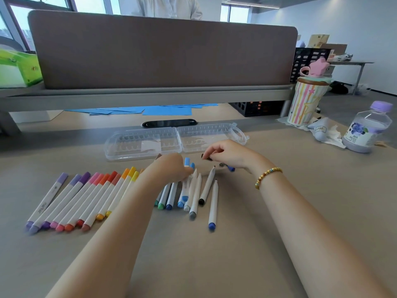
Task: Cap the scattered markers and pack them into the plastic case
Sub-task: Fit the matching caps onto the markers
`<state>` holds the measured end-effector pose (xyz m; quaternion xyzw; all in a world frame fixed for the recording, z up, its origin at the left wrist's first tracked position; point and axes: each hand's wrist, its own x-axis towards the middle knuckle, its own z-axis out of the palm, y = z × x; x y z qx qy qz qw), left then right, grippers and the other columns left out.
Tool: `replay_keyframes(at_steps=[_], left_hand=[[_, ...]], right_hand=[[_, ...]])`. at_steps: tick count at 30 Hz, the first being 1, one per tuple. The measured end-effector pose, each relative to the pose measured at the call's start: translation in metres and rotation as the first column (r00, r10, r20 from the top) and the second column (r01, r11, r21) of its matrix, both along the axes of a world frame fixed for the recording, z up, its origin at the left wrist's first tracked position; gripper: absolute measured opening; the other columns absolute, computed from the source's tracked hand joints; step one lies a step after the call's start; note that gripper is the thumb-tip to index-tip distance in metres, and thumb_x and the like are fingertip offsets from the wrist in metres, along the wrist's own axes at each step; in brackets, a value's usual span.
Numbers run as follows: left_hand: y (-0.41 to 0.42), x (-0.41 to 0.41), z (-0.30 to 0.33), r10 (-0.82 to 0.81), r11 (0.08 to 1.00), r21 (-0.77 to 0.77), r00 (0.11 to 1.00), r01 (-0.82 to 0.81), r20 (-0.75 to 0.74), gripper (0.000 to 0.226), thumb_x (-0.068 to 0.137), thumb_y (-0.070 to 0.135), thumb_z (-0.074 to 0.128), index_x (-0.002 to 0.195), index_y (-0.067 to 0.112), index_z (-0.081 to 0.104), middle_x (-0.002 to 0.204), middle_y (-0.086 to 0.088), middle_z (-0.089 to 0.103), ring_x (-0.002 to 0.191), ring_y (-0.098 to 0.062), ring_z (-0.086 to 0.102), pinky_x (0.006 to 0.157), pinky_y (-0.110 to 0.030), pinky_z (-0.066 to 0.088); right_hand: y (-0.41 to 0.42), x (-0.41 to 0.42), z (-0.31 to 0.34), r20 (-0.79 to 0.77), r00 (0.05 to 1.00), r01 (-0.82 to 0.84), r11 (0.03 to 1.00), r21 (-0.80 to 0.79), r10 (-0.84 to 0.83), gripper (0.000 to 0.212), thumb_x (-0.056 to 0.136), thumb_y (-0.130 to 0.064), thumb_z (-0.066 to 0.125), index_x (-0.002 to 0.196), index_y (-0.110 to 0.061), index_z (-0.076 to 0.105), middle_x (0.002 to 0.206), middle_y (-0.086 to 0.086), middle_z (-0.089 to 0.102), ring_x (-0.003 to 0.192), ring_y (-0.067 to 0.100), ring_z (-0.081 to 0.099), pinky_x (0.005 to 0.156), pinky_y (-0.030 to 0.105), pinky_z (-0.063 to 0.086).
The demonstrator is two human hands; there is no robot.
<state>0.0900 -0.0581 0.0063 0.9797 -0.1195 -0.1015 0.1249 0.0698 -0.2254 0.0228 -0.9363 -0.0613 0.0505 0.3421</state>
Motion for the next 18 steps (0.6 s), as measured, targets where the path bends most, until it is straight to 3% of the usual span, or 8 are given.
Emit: replay_keyframes(at_steps=[2,4,9,12,15,18], left_hand=[[-0.004,0.0,0.0,0.015,0.998,-0.065,0.999,-0.012,0.042,0.039,0.093,0.034,0.046,0.062,0.009,0.05,0.056,-0.001,0.038,0.05,-0.014,0.035,0.052,-0.024,0.031],[-0.008,0.0,-0.002,-0.006,0.999,-0.049,0.999,0.009,0.053,0.038,0.094,0.037,0.045,0.072,0.008,0.057,0.058,-0.001,0.042,0.054,-0.014,0.04,0.059,-0.026,0.037],[-0.005,0.003,-0.008,-0.032,0.998,0.049,0.999,0.031,0.015,0.043,0.094,0.042,0.043,0.062,0.013,0.044,0.057,0.001,0.038,0.052,-0.011,0.035,0.063,-0.026,0.034],[-0.002,0.005,-0.006,-0.037,0.999,0.041,0.999,0.036,0.01,0.044,0.095,0.041,0.042,0.062,0.012,0.046,0.058,0.001,0.04,0.052,-0.011,0.036,0.061,-0.024,0.034],[-0.002,0.004,-0.007,-0.052,0.991,0.128,0.998,0.046,0.046,0.044,0.092,0.047,0.045,0.067,0.012,0.05,0.061,0.001,0.045,0.058,-0.012,0.042,0.067,-0.026,0.039],[0.0,0.004,-0.011,-0.073,0.988,0.141,0.993,0.059,0.095,0.032,0.09,0.044,0.051,0.087,0.012,0.052,0.078,0.0,0.053,0.075,-0.016,0.049,0.078,-0.029,0.042]], right_hand=[[-0.003,0.001,-0.001,0.0,1.0,0.015,1.0,0.014,-0.015,0.028,0.097,-0.007,0.042,0.106,-0.014,0.067,0.116,0.002,0.061,0.083,0.004,0.052,0.06,0.011,0.039],[-0.005,0.002,-0.002,0.001,1.0,0.023,0.999,0.024,-0.023,0.028,0.096,-0.006,0.042,0.104,-0.013,0.068,0.129,0.002,0.057,0.099,0.008,0.05,0.068,0.015,0.039],[-0.008,0.004,-0.005,-0.002,0.999,0.036,0.999,0.015,-0.036,0.027,0.097,-0.007,0.042,0.096,-0.02,0.066,0.125,0.002,0.058,0.111,0.018,0.055,0.084,0.027,0.044],[-0.008,0.004,-0.005,0.002,0.999,0.039,0.999,0.002,-0.039,0.027,0.097,-0.008,0.042,0.097,-0.021,0.065,0.123,0.003,0.058,0.109,0.02,0.055,0.082,0.029,0.045],[-0.009,0.003,-0.004,0.004,0.999,0.048,0.999,-0.01,-0.048,0.027,0.097,-0.009,0.041,0.102,-0.018,0.066,0.123,0.003,0.058,0.103,0.015,0.053,0.07,0.021,0.041],[-0.014,0.002,-0.003,-0.007,0.998,0.065,0.997,-0.046,-0.065,0.027,0.098,-0.01,0.041,0.105,-0.017,0.066,0.123,0.006,0.059,0.102,0.019,0.055,0.074,0.025,0.044]])
